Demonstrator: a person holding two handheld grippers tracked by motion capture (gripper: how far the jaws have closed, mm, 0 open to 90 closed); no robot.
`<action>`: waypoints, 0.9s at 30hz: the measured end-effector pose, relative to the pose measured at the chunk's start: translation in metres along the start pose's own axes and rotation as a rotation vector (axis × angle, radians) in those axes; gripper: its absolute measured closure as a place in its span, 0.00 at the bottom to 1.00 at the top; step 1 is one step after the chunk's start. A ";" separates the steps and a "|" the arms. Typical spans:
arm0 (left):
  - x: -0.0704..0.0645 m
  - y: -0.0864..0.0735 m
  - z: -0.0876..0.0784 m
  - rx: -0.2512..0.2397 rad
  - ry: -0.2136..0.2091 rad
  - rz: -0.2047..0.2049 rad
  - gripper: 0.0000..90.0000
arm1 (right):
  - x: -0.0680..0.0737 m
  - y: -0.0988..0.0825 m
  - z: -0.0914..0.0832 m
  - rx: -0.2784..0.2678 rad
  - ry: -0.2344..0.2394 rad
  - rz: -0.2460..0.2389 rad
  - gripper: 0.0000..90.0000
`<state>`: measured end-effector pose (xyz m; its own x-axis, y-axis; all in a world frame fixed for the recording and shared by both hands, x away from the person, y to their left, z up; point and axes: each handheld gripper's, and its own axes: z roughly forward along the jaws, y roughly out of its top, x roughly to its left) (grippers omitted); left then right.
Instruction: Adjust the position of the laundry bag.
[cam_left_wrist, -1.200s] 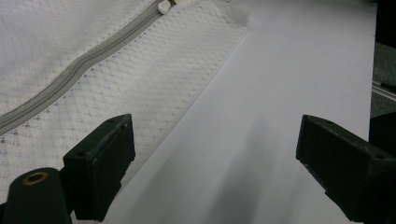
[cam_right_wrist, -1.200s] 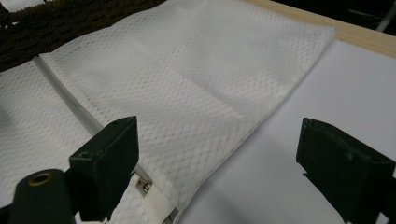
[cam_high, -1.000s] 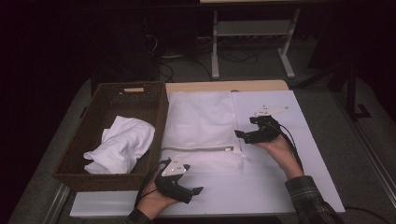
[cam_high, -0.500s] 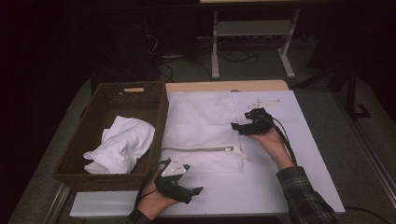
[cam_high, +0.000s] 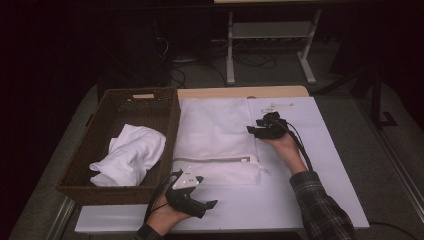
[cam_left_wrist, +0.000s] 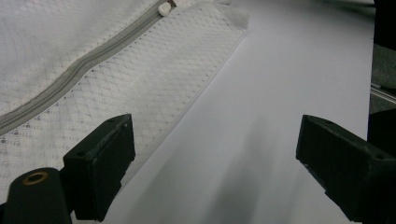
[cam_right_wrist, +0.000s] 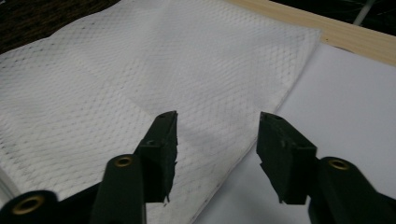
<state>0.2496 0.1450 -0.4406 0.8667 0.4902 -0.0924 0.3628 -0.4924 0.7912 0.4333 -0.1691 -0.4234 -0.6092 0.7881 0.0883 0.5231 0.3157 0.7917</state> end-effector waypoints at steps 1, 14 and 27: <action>0.000 0.000 0.000 0.000 0.000 0.000 0.13 | 0.000 0.000 0.000 0.000 0.000 0.000 0.56; 0.000 0.000 0.000 -0.001 0.002 -0.001 0.13 | -0.011 -0.010 0.016 0.052 0.005 0.037 0.66; 0.000 0.000 0.000 0.000 0.002 -0.001 0.13 | -0.012 -0.017 0.025 0.089 -0.004 0.052 0.72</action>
<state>0.2494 0.1451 -0.4407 0.8656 0.4922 -0.0917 0.3636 -0.4920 0.7910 0.4464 -0.1708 -0.4528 -0.5772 0.8069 0.1254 0.6051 0.3195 0.7292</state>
